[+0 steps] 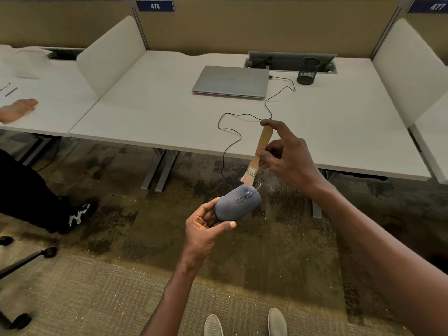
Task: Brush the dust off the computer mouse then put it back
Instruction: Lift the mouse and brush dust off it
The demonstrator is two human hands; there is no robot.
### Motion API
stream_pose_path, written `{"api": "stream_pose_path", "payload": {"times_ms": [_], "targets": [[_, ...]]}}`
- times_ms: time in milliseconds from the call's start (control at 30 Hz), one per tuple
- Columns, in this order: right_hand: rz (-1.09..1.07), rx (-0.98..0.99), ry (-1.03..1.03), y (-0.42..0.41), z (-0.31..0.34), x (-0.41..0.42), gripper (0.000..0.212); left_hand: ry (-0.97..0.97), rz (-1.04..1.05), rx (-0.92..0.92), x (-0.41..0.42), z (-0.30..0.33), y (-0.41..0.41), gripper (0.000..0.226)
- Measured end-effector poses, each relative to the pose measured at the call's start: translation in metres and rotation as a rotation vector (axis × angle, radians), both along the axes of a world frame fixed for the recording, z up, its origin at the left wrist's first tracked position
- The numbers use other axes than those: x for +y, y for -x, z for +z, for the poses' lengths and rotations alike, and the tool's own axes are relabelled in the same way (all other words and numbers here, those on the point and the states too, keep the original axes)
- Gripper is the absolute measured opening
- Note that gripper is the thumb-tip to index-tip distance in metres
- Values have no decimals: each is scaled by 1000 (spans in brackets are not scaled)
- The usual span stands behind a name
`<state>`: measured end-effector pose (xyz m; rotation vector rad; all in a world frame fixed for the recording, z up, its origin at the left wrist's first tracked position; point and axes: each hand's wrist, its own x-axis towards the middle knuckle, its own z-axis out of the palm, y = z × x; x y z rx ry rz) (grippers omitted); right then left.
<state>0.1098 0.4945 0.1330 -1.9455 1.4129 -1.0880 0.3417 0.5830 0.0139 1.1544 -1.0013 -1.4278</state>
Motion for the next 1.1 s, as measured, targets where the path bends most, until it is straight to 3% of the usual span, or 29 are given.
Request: {"api": "stream_pose_path", "payload": {"times_ms": [367,600,1100], "targets": [[-68,105,7,6,-5,7,67,26,32,30,6,-1,3,63],[-45,-22,17,-3,3,16,67,17,44,62,9,-2,4,66],[-22,53,14,5,8,23,65,-14,70,92,11,-5,1,66]]}}
